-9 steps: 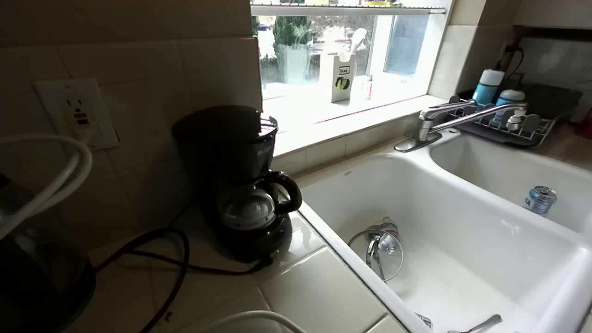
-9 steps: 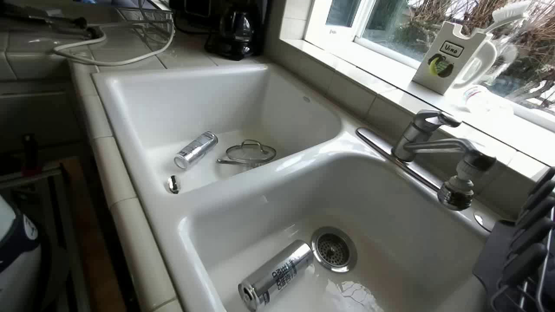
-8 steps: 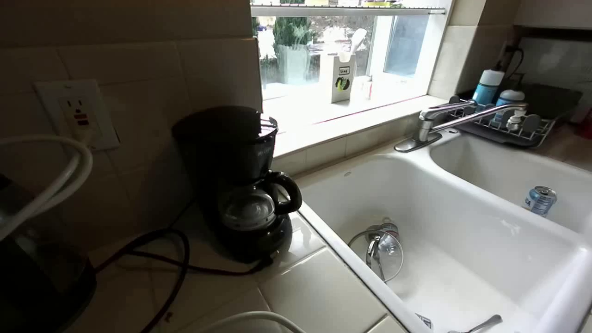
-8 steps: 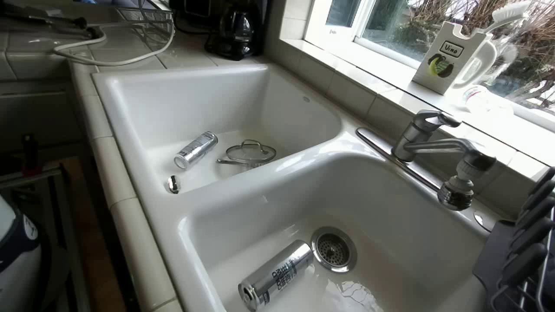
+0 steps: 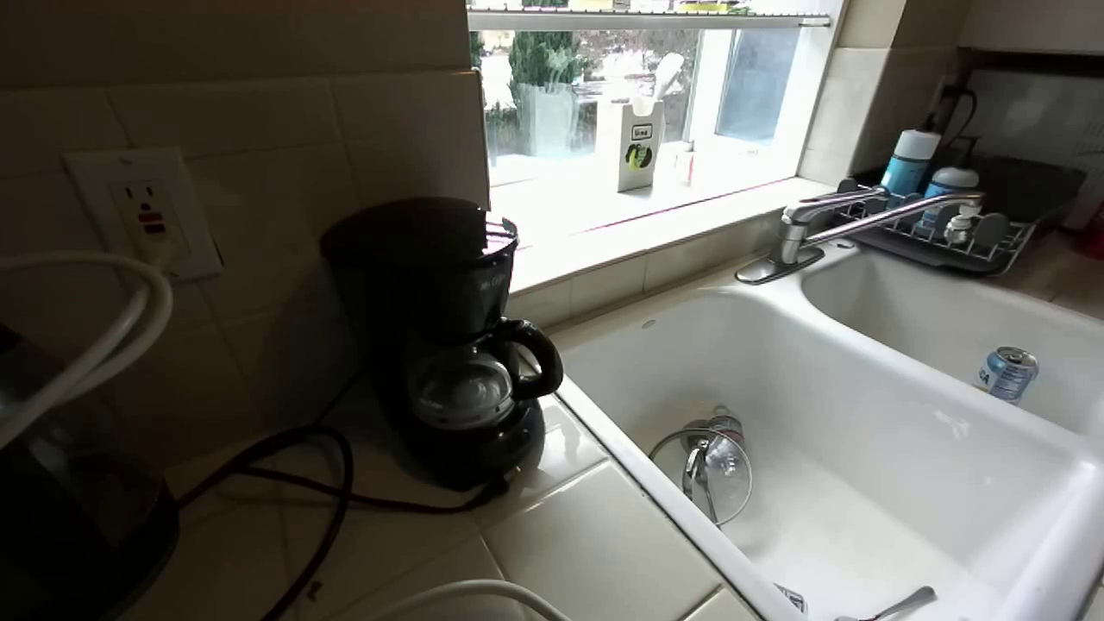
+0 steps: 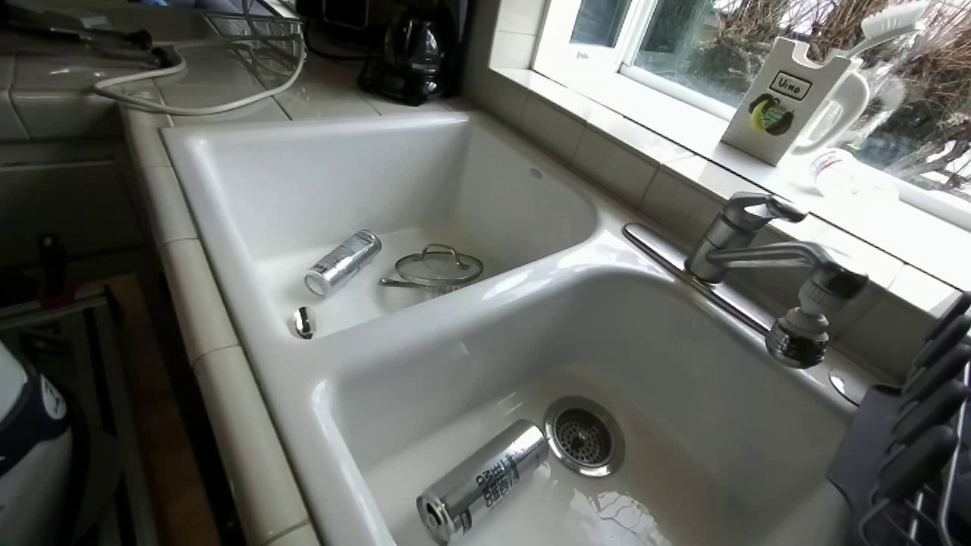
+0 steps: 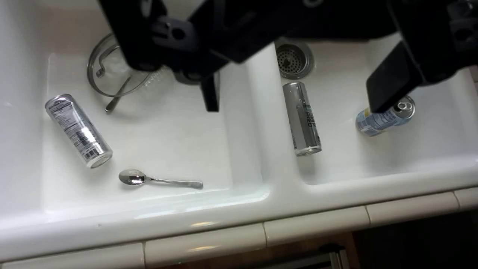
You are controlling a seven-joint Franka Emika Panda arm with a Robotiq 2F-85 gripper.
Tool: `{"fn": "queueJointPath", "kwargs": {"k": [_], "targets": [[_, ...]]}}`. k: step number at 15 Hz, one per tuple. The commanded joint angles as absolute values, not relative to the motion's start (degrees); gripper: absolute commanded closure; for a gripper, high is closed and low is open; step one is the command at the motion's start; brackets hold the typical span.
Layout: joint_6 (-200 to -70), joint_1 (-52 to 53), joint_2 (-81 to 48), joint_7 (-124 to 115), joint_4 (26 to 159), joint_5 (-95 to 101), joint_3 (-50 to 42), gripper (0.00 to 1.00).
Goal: Move the tap nozzle to the left
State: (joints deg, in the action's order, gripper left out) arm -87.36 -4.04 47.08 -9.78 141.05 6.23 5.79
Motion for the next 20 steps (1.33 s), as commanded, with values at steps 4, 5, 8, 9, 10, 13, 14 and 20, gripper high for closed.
{"fn": "queueJointPath", "kwargs": {"k": [4,5,8,9,10,13,14,20], "targets": [[-93.96,-6.1,40.31,-11.82,134.99,4.13,-0.08,0.0],[-96.14,-6.84,38.66,-11.98,133.35,3.7,-1.47,0.0],[-100.87,-8.78,33.16,-12.49,127.24,2.1,-5.39,0.0],[-102.97,-9.23,31.21,-12.64,125.69,1.38,-6.41,0.0],[-104.6,-9.97,29.29,-13.34,123.74,1.09,-7.01,0.0],[-109.47,-11.47,23.67,-15.42,119.14,-0.68,-8.59,0.25],[-111.34,-11.93,21.65,-16.16,117.75,-0.97,-8.98,0.26],[-122.16,-14.11,12.76,-20.16,112.74,0.29,-9.99,0.72]]}}
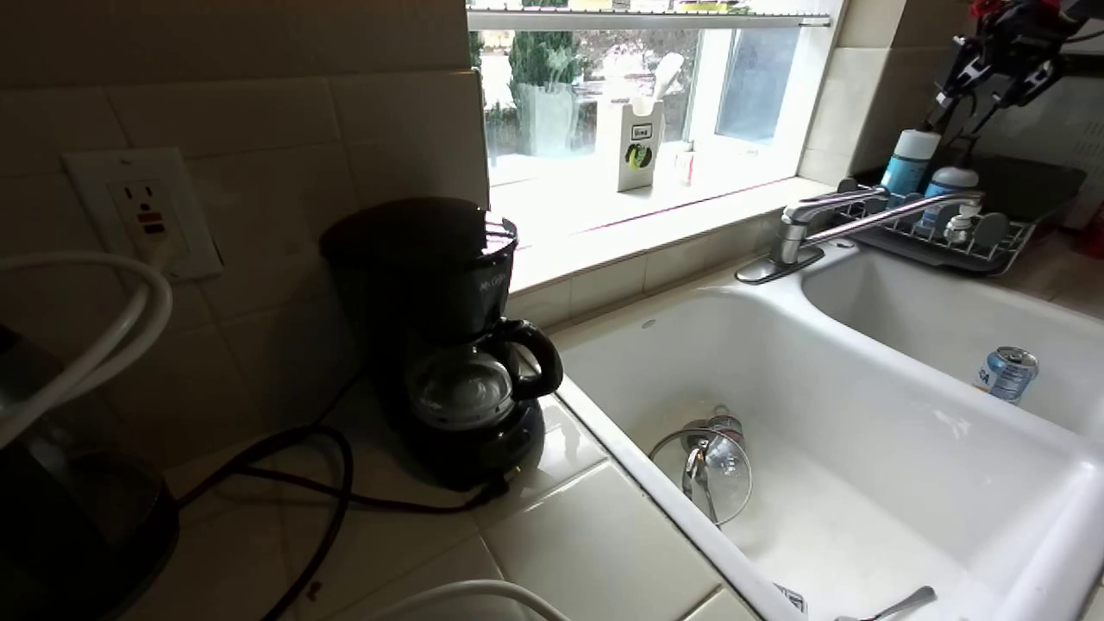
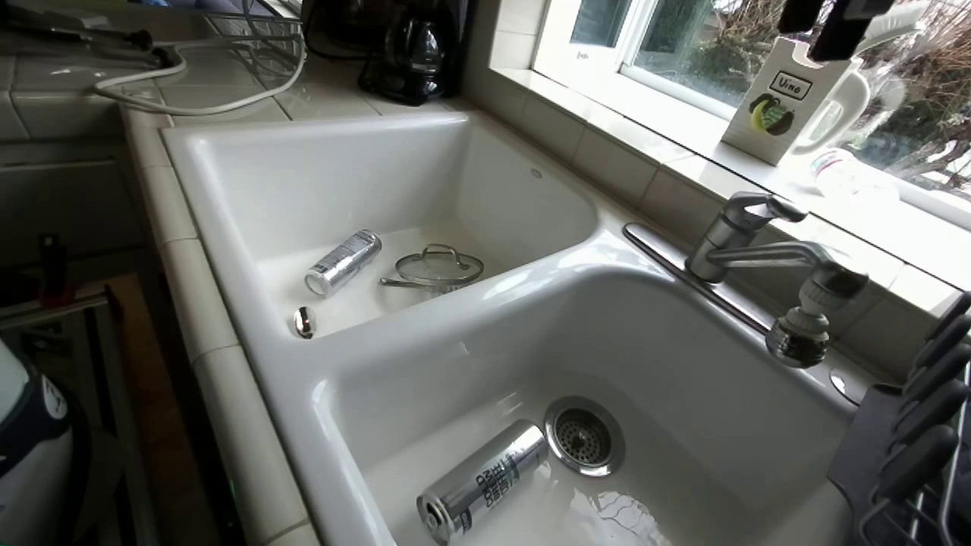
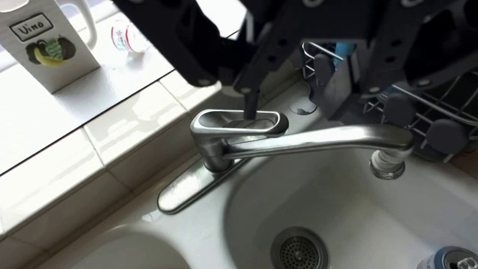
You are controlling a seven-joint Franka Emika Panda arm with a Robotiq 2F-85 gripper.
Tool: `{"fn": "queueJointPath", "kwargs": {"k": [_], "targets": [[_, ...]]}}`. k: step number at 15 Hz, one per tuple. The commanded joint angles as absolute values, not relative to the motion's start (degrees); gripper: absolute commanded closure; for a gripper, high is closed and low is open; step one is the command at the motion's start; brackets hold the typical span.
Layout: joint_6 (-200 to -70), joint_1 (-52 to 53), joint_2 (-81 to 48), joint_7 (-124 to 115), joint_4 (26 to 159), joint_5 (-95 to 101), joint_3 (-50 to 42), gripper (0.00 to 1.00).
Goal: Move the tap nozzle to the left
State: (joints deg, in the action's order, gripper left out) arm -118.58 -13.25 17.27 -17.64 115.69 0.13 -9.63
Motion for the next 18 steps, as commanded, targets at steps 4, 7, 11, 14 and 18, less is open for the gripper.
{"fn": "queueJointPath", "kwargs": {"k": [4,7,11,14,18], "targets": [[-127.5,-15.51,8.06,-22.79,111.76,1.54,-10.94,0.99],[-131.54,-16.27,5.6,-25.36,112.42,3.84,-11.6,1.0],[-134.31,-16.6,3.31,-27.66,113.31,4.97,-12.71,1.0],[-134.29,-16.48,2.1,-28.81,113.95,5.84,-13.21,1.0],[-130.58,-16.16,1.43,-30.95,114.35,8.12,-13.41,1.0]]}}
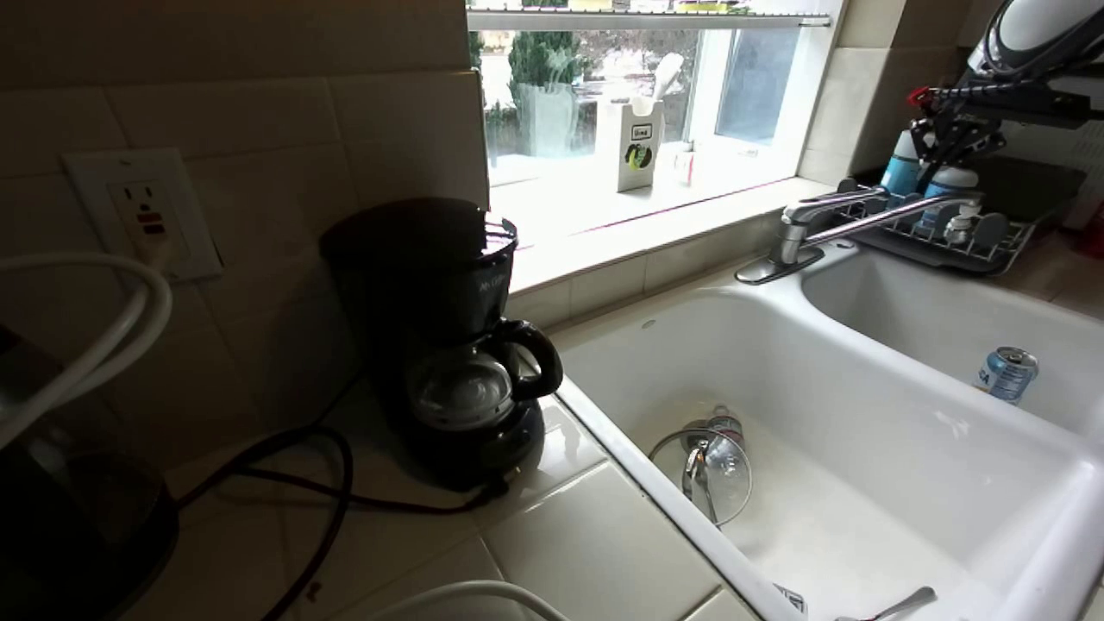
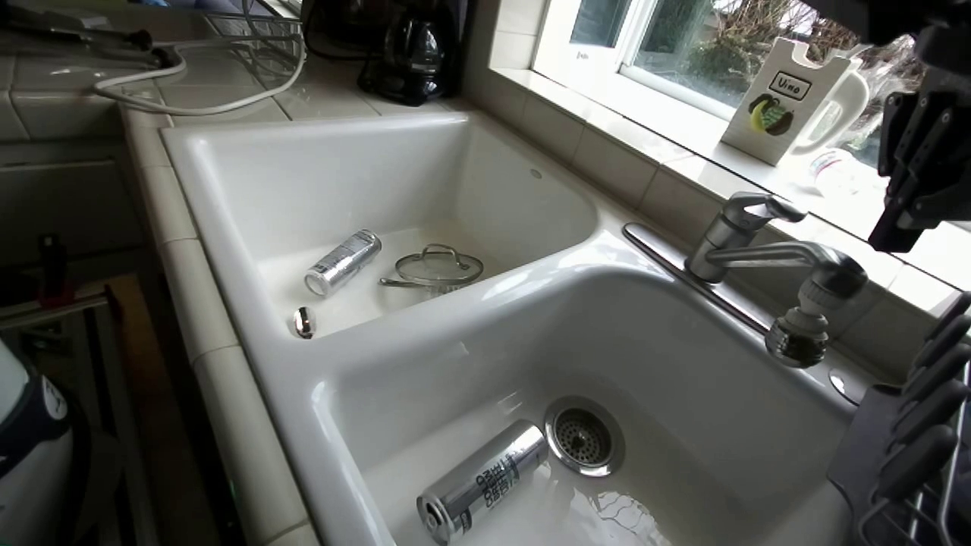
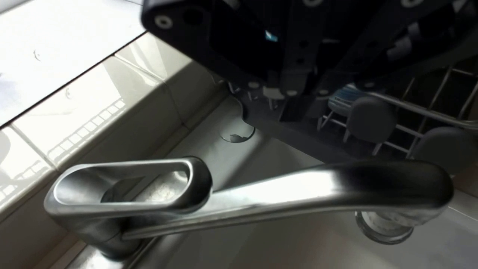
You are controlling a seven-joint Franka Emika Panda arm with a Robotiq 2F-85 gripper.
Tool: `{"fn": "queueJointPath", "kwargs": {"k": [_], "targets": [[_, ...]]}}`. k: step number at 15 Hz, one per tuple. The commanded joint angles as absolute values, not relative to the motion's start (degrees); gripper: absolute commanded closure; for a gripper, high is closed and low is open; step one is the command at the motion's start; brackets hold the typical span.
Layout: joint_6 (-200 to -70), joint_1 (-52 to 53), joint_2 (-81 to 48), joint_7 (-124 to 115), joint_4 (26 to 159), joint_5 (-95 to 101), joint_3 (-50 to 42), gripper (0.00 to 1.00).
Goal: Move the tap nozzle to the left
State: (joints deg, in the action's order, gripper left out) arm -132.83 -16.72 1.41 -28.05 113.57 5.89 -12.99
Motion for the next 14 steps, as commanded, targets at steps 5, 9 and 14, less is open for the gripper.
{"fn": "queueJointPath", "kwargs": {"k": [5,9,14], "targets": [[-123.57,-15.42,1.98,-31.07,114.47,6.8,-13.04,1.0],[-118.1,-14.56,3.06,-31.46,114.18,5.82,-12.45,1.0],[-110.7,-13.3,3.91,-31.43,113.57,3.79,-11.63,1.0]]}}
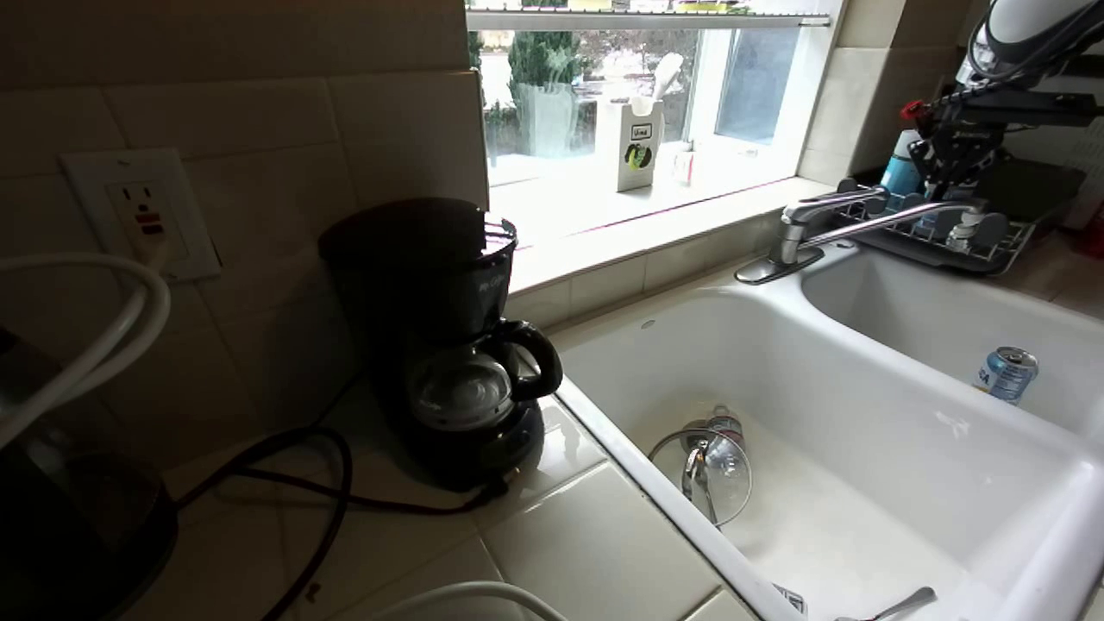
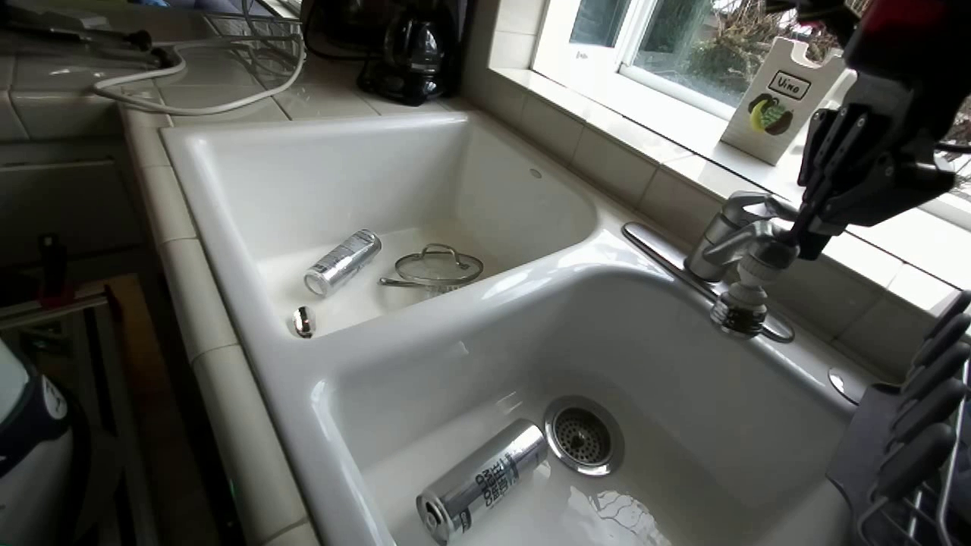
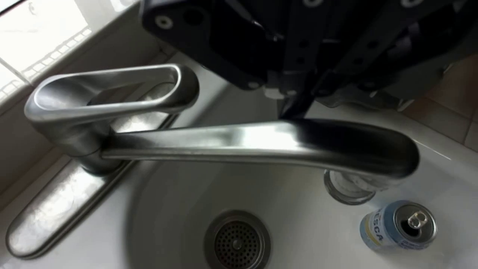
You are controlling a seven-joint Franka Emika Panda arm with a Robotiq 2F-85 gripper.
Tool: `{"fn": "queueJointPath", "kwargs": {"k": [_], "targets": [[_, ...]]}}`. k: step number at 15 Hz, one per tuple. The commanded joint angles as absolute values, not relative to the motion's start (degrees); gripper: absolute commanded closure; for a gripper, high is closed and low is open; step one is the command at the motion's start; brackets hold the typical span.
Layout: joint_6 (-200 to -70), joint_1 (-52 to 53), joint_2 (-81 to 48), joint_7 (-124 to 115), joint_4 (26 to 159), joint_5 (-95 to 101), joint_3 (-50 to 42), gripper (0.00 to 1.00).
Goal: Move the tap nozzle to the left
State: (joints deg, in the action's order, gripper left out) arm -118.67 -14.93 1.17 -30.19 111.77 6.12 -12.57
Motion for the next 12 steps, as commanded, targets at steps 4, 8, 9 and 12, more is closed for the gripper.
{"fn": "queueJointPath", "kwargs": {"k": [4,8,9,12], "targets": [[-105.98,-12.16,4.21,-30.57,113.79,1.81,-10.83,1.0],[-103.72,-10.95,4.86,-28.45,114.49,-0.66,-9.96,1.0],[-102.8,-10.76,4.94,-27.86,114.51,-1.09,-9.79,1.0],[-101.46,-10.17,5.11,-24.85,114.76,-2.45,-9.22,1.0]]}}
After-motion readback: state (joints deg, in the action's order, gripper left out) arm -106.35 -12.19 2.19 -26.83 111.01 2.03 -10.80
